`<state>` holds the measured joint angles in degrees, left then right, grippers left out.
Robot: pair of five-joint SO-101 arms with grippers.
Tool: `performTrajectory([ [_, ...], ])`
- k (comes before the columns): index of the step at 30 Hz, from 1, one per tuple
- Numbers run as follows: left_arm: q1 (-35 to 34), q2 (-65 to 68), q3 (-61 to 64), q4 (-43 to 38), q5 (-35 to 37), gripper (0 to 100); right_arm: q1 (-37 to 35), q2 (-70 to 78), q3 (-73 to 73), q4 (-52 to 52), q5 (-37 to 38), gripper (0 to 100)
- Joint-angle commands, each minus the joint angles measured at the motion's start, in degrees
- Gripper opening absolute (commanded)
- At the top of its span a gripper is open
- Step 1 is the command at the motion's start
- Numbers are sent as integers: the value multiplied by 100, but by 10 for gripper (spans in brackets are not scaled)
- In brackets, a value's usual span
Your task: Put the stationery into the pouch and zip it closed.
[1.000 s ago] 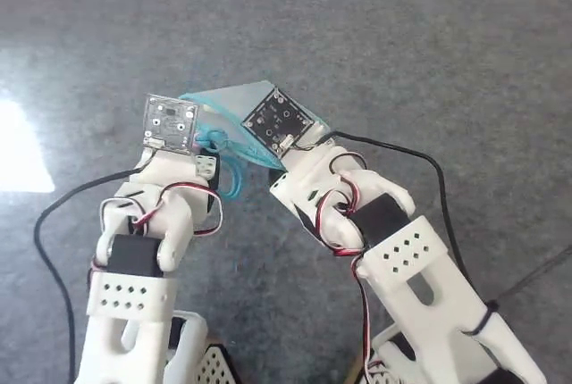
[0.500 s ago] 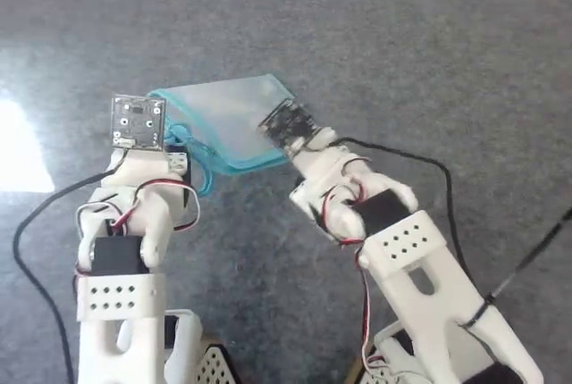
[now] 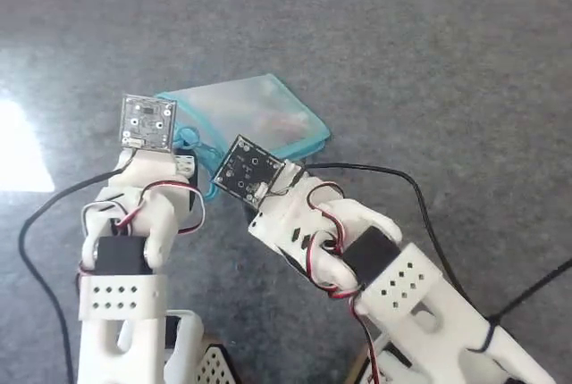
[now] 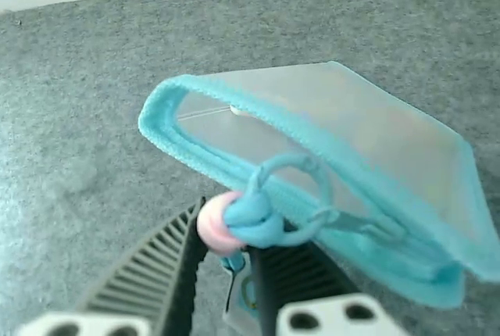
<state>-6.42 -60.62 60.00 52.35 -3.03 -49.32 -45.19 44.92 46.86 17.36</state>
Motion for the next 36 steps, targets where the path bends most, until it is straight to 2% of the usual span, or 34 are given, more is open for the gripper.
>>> performTrajectory([
  [1, 167, -70, -347, 62, -62, 9, -110, -136, -141, -435, 53, 162],
  [6, 167, -70, -356, 62, -62, 9, -163, 224, -176, -541, 70, 162],
  [9, 149, -70, -365, 62, -62, 9, -163, 391, -176, -664, 343, 159],
  [14, 176, -70, -804, 615, -62, 9, -145, 558, -176, -892, 448, 158],
  [22, 185, -62, -831, 712, -97, 9, -127, 629, -229, -822, 466, 158],
  [26, 193, -62, -875, 844, -176, 9, -180, 620, 97, -505, 1002, 158],
  [29, 299, -62, -945, 870, -202, 9, -189, 576, 316, -699, 897, 160],
  [36, 633, -26, -2070, 1732, -343, 9, 4, 286, 369, -699, 774, 159],
])
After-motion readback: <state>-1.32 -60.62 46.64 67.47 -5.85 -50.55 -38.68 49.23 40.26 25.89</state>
